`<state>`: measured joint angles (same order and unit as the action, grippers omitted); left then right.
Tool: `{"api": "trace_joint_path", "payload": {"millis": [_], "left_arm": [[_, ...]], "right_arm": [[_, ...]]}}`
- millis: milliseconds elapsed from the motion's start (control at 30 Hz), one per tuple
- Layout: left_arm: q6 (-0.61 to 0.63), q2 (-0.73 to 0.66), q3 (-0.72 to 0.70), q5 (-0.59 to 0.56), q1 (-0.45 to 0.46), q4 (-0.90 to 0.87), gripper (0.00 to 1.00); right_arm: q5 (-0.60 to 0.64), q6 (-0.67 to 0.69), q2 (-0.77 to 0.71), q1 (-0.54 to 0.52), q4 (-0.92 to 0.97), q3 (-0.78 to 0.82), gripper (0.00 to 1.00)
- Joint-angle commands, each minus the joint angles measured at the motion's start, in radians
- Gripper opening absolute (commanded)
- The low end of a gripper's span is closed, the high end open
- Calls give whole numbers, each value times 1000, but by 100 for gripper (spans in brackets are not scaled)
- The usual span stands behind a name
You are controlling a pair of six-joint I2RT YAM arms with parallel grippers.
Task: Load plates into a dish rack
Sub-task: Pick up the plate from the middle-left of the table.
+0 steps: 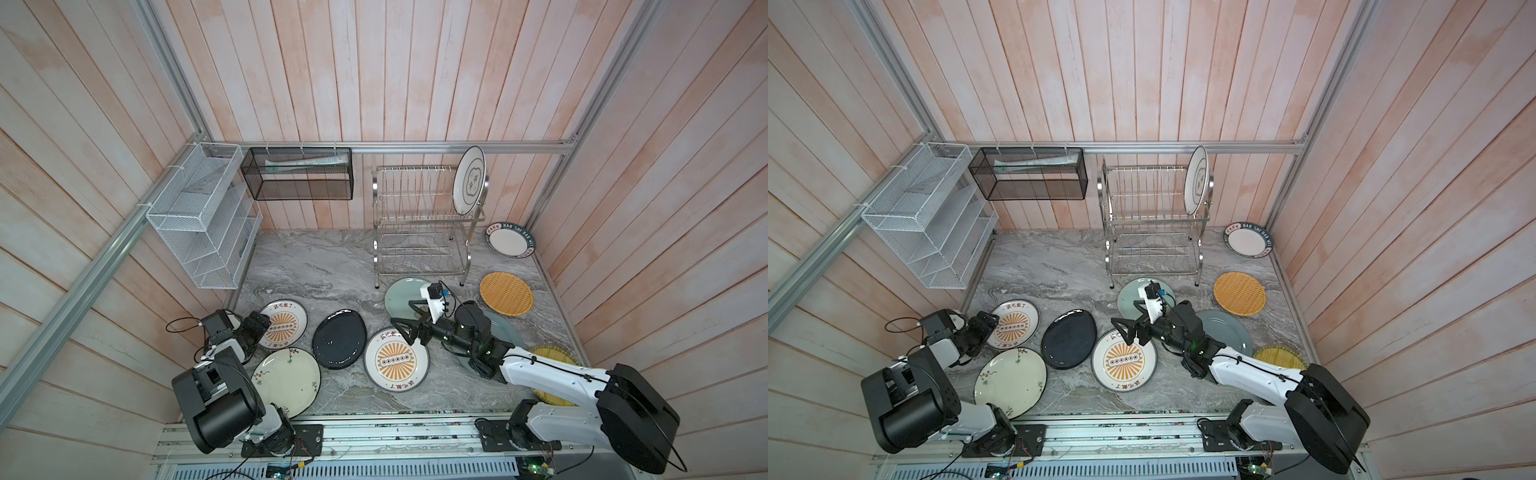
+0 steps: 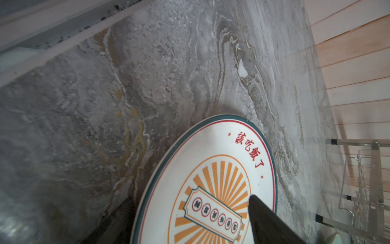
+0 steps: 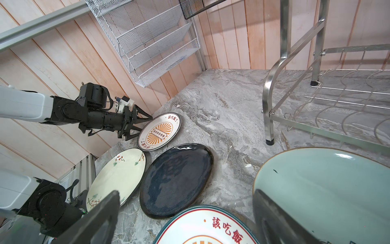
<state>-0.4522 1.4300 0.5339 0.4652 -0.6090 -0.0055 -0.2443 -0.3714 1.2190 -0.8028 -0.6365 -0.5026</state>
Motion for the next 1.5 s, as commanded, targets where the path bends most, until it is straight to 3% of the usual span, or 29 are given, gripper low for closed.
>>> {"api": "trace_joint_path", "payload": {"millis": [0, 200, 467, 667, 1000, 1167, 1300, 1467], "left_arm": [[0, 51, -2, 86, 29, 4, 85], [-43, 101, -9, 114, 124, 65, 82], [-160, 169, -46, 159, 136, 171, 70], [-183, 222, -55, 188, 136, 199, 57], [-265, 244, -60, 196, 137, 254, 23], [-305, 262, -69, 227, 137, 318, 15], [-435, 227, -117, 290, 137, 488, 0], [-550, 69, -121, 310, 138, 536, 0]], "right_arm": [[5, -6, -16, -5, -24, 7, 98], [5, -2, -19, -5, -15, 3, 98], [-19, -3, -23, -5, -28, 10, 98], [-21, 0, -20, -5, -32, 10, 98], [-18, 10, -19, -5, -24, 6, 98], [-10, 19, -19, -5, -17, 7, 98], [10, 36, -19, -6, -9, 7, 98], [39, 56, -51, -5, 29, 5, 98]]}}
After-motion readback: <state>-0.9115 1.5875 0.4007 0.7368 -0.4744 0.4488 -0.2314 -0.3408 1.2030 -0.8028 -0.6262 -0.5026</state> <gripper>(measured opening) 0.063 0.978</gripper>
